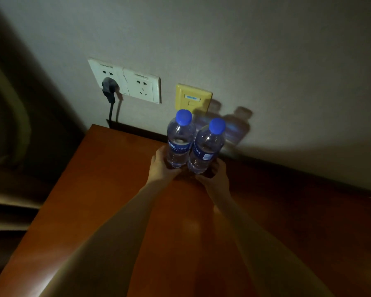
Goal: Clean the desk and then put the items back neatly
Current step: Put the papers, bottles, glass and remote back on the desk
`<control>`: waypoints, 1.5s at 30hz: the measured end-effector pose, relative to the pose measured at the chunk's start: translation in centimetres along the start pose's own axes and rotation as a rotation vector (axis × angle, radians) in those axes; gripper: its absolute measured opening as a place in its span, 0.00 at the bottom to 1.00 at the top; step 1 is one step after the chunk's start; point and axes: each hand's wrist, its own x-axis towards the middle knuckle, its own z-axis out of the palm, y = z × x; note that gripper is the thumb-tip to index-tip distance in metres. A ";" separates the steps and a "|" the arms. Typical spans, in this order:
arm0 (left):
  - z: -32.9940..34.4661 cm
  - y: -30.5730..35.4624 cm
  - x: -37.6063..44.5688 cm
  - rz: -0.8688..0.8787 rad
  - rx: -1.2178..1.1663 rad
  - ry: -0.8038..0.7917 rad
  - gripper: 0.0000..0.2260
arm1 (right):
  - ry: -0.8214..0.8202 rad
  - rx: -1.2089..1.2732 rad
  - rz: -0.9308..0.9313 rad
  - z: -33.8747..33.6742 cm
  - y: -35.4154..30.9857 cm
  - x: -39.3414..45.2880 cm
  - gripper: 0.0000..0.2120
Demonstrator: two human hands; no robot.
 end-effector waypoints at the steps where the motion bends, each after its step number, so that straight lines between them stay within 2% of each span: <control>1: -0.3 -0.2 -1.0 -0.052 0.075 -0.013 0.34 | 0.007 -0.074 0.027 -0.5 0.4 -0.7 0.38; 4: -1.3 -1.4 -4.5 -0.121 0.368 -0.129 0.25 | -0.043 -0.397 0.065 -2.3 1.6 -3.4 0.30; 8: -2.3 -3.0 -9.8 -0.083 0.577 -0.261 0.18 | -0.144 -0.738 0.059 -5.2 3.0 -8.3 0.25; 13: -1.2 -1.3 -15.7 0.042 0.800 -0.385 0.20 | -0.250 -0.930 0.093 -9.5 5.7 -15.1 0.20; 16: 0.4 1.5 -19.4 0.169 0.890 -0.425 0.19 | -0.259 -0.958 0.094 -12.3 8.6 -18.3 0.22; 20: 4.4 5.0 -24.3 0.383 1.016 -0.501 0.23 | -0.113 -0.899 0.053 -17.0 7.1 -25.3 0.25; 23: 8.7 7.7 -29.0 0.529 1.086 -0.551 0.27 | 0.066 -0.824 0.174 -21.4 8.4 -30.3 0.24; 26: 14.0 9.8 -35.6 0.678 1.119 -0.553 0.29 | 0.221 -0.752 0.257 -26.5 11.8 -37.3 0.28; 31: 23.0 10.9 -48.4 0.989 1.216 -0.762 0.30 | 0.367 -0.670 0.421 -34.2 18.7 -51.9 0.17; 33: 26.9 11.0 -54.0 1.103 1.240 -0.868 0.29 | 0.442 -0.625 0.487 -36.3 21.6 -57.7 0.16; 38: 35.0 10.0 -68.8 1.449 1.252 -1.118 0.22 | 0.659 -0.466 0.699 -38.7 27.7 -72.6 0.18; 41: 38.4 8.4 -77.1 1.655 1.264 -1.195 0.25 | 0.788 -0.379 0.845 -38.9 30.9 -79.8 0.17; 45: 42.3 6.5 -86.2 1.840 1.301 -1.311 0.25 | 0.901 -0.278 0.997 -39.1 34.4 -86.6 0.17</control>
